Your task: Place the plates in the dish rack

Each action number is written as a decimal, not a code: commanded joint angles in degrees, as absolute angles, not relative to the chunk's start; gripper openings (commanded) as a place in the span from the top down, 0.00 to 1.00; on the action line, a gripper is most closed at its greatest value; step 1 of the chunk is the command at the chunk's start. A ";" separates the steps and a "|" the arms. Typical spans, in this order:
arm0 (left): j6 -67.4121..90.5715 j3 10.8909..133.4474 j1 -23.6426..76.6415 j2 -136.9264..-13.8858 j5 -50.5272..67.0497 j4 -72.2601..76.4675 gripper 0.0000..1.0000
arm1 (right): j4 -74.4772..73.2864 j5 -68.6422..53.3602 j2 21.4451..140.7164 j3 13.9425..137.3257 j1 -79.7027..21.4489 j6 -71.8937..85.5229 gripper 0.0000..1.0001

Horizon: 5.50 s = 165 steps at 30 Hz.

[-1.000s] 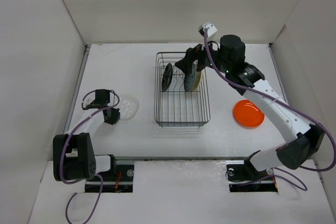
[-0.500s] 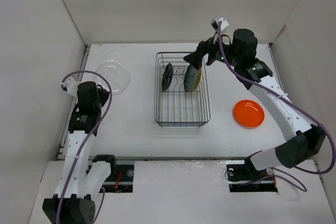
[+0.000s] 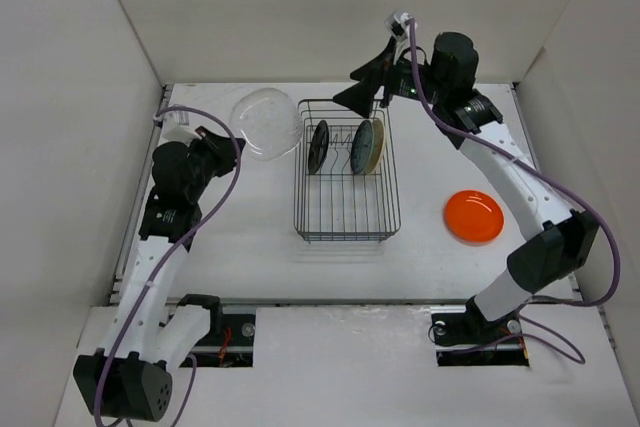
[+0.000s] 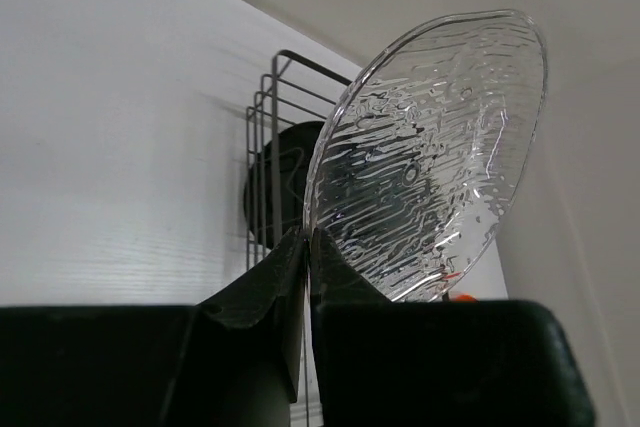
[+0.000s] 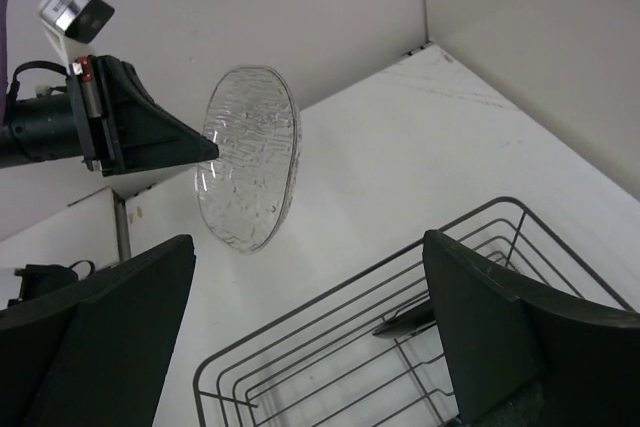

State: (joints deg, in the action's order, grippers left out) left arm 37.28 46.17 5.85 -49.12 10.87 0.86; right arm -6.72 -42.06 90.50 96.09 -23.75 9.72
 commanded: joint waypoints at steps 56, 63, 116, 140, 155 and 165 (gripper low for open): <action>39.73 58.44 6.86 -61.44 -1.49 -14.49 0.00 | -53.34 50.10 106.43 116.27 -42.71 36.04 1.00; 39.73 60.29 6.86 -60.73 -5.89 -17.75 0.00 | -55.10 48.08 112.85 120.40 -44.47 39.29 1.00; 39.20 59.77 4.57 -61.35 1.23 -16.61 0.00 | -63.11 48.69 125.51 126.83 -45.53 50.10 0.90; 39.20 59.24 4.57 -61.35 1.23 -16.61 0.00 | -62.05 48.07 123.66 127.35 -46.05 48.43 0.28; 39.20 59.24 3.52 -61.87 1.23 -16.61 0.00 | -58.28 54.31 103.47 114.63 -46.58 43.07 0.00; 37.10 59.15 3.52 -60.82 7.80 -12.76 0.00 | -36.70 40.62 72.63 80.81 -38.58 31.04 0.00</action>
State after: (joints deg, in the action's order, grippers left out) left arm 39.33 58.11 3.66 -62.13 3.03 -17.30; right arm -49.54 46.00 82.56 86.19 -37.82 37.41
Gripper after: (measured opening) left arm 0.997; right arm 0.999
